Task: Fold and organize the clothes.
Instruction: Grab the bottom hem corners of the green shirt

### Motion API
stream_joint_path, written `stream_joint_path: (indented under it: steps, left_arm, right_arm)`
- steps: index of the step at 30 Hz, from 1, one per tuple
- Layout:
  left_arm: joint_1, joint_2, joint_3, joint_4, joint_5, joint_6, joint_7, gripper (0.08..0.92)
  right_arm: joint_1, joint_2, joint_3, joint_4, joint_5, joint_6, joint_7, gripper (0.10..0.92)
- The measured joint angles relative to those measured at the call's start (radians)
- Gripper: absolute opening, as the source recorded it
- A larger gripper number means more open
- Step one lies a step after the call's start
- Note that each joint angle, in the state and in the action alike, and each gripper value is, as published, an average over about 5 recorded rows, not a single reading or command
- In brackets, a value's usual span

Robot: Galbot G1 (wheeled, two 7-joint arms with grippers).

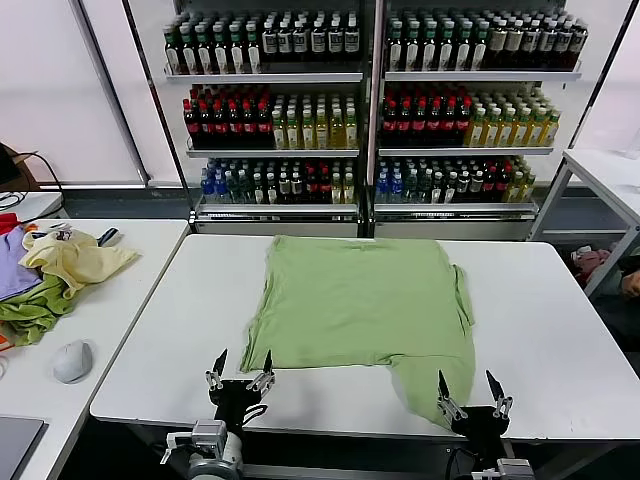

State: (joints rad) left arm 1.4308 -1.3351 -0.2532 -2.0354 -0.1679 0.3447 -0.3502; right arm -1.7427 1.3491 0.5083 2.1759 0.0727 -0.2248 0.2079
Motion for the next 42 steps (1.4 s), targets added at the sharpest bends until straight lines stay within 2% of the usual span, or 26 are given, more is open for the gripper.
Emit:
stream_joint_path:
  steps: [11,15,21,36,39,42]
  left_arm:
    - [-0.065,0.025,0.016,0.059,-0.061,0.087,-0.021,0.823]
    - [-0.071,0.032,0.020,0.066,-0.079,0.119,-0.029,0.773]
    - [-0.071,0.043,0.022,0.065,-0.107,0.153,-0.037,0.612]
    - [-0.064,0.063,0.024,0.037,-0.185,0.193,-0.032,0.187]
    - [-0.057,0.069,0.019,0.028,-0.190,0.187,-0.031,0.119]
    - [-0.047,0.075,0.013,0.013,-0.194,0.179,-0.027,0.096]
  right_arm:
    - [-0.014,0.018,-0.019,-0.023,-0.023,-0.056,0.016,0.823]
    - [-0.017,0.021,-0.027,-0.028,-0.018,-0.073,0.022,0.798]
    - [-0.016,0.024,-0.033,-0.033,0.001,-0.095,0.032,0.642]
    - [-0.037,0.014,-0.027,-0.018,0.068,-0.117,0.016,0.192]
    - [-0.039,0.010,-0.023,-0.011,0.075,-0.102,0.004,0.135]
    - [-0.039,0.004,-0.017,0.001,0.082,-0.083,-0.010,0.125]
